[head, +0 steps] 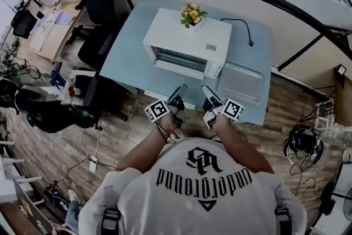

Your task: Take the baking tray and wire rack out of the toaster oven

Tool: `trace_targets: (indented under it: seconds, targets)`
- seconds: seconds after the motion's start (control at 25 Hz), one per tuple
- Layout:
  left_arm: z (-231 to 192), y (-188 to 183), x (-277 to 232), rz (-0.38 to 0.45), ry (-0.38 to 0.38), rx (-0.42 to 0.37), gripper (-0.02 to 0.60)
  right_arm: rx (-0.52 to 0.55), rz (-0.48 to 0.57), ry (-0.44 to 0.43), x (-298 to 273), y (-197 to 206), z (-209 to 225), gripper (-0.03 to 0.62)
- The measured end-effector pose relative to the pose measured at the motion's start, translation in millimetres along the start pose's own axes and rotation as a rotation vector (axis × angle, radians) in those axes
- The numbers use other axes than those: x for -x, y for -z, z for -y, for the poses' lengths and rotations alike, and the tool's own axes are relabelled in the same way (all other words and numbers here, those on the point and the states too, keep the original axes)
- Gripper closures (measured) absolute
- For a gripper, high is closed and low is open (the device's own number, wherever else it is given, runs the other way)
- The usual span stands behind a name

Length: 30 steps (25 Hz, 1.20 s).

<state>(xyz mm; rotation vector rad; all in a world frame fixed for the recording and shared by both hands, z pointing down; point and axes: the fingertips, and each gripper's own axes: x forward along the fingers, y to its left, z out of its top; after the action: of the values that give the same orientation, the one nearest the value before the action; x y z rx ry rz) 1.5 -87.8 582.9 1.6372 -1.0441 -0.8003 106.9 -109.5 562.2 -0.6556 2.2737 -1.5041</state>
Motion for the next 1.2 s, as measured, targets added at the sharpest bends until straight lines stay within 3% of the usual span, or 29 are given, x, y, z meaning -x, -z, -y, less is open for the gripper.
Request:
trace_targets:
  seconds: [0.12,0.28,0.44,0.56,0.64,0.8,0.92,1.0,1.08,1.2]
  targets:
    - [-1.1,-22.1,14.0,-0.008,0.015,-0.007,0.262,0.021,0.017,0.004,-16.5,13.3,-8.1,0.396]
    - [-8.2,-58.1,37.5,-0.018,0.011,-0.019,0.262,0.059,0.041,-0.054,-50.3,33.5,-26.0,0.396]
    - [-14.3,-83.8,57.2,-0.027,0.025,-0.027,0.264,-0.035,0.057,0.104,-59.3,63.4,-10.0,0.396]
    - [-19.6,-96.0,68.6,-0.028,0.015,-0.024,0.264,-0.003,0.056,0.038,-74.8,73.3,-24.5,0.396]
    - [-22.8,-101.1,70.9,-0.027,0.010,-0.018,0.264,-0.020,0.051,0.070,-76.2,79.0,-21.2,0.396]
    - [-27.1,-99.7,67.3,-0.039,0.006,-0.009,0.264,0.007,0.061,0.017,-81.7,74.1,-24.3,0.395]
    - [-28.5,-102.1,55.4,-0.039,0.006,-0.013,0.264,-0.030,0.057,0.068,-83.6,69.7,-10.6,0.396]
    - [-30.6,-101.9,46.6,-0.038,0.001,-0.008,0.264,0.019,0.058,-0.028,-94.3,58.4,-19.3,0.395]
    - [-31.9,-100.8,38.1,-0.039,-0.011,-0.004,0.265,0.012,0.052,-0.064,-98.3,52.5,-21.2,0.396]
    - [-36.2,-102.7,21.3,-0.034,-0.022,-0.008,0.265,-0.040,0.038,-0.019,-96.3,45.3,-4.0,0.395]
